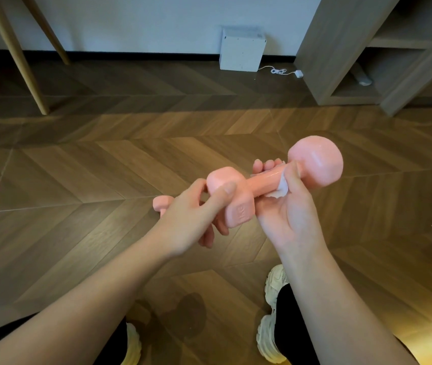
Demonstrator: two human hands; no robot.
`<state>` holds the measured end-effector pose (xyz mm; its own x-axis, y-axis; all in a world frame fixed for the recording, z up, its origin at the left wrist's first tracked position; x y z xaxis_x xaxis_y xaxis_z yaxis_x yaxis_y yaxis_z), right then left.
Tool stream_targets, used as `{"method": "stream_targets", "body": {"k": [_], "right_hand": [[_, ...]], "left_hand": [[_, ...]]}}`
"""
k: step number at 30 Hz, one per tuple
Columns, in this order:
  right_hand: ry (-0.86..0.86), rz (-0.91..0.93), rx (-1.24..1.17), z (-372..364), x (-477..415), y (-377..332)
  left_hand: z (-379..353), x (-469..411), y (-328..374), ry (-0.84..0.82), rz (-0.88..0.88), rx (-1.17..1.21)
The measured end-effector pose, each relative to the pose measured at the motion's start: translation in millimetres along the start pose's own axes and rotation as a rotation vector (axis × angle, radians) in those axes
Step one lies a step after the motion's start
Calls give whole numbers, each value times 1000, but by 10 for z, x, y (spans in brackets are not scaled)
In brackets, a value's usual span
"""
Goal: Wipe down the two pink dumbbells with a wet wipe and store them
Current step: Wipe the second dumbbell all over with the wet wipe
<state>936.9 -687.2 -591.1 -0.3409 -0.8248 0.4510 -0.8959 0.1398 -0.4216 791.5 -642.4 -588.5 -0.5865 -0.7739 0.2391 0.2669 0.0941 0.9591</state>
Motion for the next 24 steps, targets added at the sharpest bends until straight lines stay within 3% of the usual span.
{"method": "stream_targets", "body": {"k": [3, 9, 11, 13, 16, 18, 20, 24], "right_hand": [[3, 4, -7, -16, -1, 1], [22, 37, -55, -37, -25, -70], [21, 39, -85, -30, -30, -64], [22, 40, -96, -17, -34, -53], [45, 53, -66, 6, -56, -57], [58, 53, -53, 16, -68, -53], [57, 47, -42, 20, -73, -48], [39, 26, -80, 23, -79, -37]], "left_hand": [[11, 27, -30, -6, 17, -34], [33, 120, 211, 118, -515, -617], [46, 119, 253, 134, -604, -650], [44, 61, 186, 44, -483, -412], [-21, -4, -5, -83, -30, 143], [-70, -39, -76, -77, 90, 296], [-15, -51, -41, 4, -6, 227], [69, 83, 273, 120, -551, -372]]}}
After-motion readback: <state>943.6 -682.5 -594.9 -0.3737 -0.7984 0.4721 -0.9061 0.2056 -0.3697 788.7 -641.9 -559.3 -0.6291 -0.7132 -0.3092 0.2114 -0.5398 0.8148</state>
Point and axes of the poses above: each hand's wrist, its own x-axis away from the middle knuckle, its own z-axis out of the back of the hand, y = z × x, the point moved 7 cm from there along -x, towards the middle knuckle, and after that the axes turned 3 degrees about -z, right-handed, at the moved point
